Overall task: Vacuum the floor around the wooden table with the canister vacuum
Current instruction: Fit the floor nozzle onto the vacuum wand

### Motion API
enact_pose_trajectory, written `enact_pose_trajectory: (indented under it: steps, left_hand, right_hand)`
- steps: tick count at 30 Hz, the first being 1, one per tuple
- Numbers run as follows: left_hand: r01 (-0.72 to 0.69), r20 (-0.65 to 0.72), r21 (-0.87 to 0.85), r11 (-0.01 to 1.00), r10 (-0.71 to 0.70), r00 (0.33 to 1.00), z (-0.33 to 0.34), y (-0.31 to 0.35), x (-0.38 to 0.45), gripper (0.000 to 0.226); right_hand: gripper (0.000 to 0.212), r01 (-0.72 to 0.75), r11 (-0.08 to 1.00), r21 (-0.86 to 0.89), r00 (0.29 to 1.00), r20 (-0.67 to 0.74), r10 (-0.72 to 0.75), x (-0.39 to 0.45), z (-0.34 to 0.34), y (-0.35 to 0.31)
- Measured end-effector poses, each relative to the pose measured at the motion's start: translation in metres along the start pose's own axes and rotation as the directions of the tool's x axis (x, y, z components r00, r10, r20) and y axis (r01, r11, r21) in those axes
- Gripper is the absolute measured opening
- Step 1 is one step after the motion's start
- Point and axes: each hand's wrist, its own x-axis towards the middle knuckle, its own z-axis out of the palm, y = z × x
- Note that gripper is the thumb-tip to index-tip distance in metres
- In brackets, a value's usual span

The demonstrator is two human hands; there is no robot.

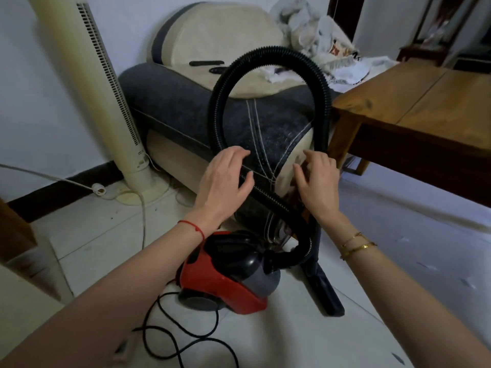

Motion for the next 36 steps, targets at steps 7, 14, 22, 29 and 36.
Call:
enact_pose_trajectory:
  steps: [7, 14, 22, 29, 36]
  left_hand:
    - [-0.235, 0.138, 0.048, 0.971, 0.227, 0.964, 0.015, 0.022, 0.052, 0.053]
    - [-0.475, 0.279, 0.080, 0.876, 0.438, 0.855, 0.047, 0.047, 0.092, 0.059]
    - [-0.693, 0.424, 0.326, 0.643, 0.555, 0.715, 0.070, 0.077, 0.128, 0.058]
    - [-0.792, 0.548, 0.470, 0.389, 0.575, 0.607, 0.062, 0.090, 0.154, 0.030]
    - [-0.815, 0.679, 0.511, 0.274, 0.453, 0.578, 0.036, 0.103, 0.144, 0.021]
  right_hand:
    - [0.042, -0.030, 0.999, 0.022, 0.999, -0.032, 0.031, 0.022, -0.008, 0.016]
    - [0.046, -0.344, 0.930, 0.126, 0.930, 0.184, 0.319, 0.031, 0.009, 0.040]
    - [0.043, -0.415, 0.879, 0.235, 0.889, 0.309, 0.337, 0.041, 0.020, 0.060]
    - [0.046, -0.305, 0.907, 0.291, 0.922, 0.331, 0.204, 0.024, 0.010, 0.051]
    - [0.045, -0.184, 0.945, 0.272, 0.929, 0.363, 0.077, -0.006, 0.006, 0.031]
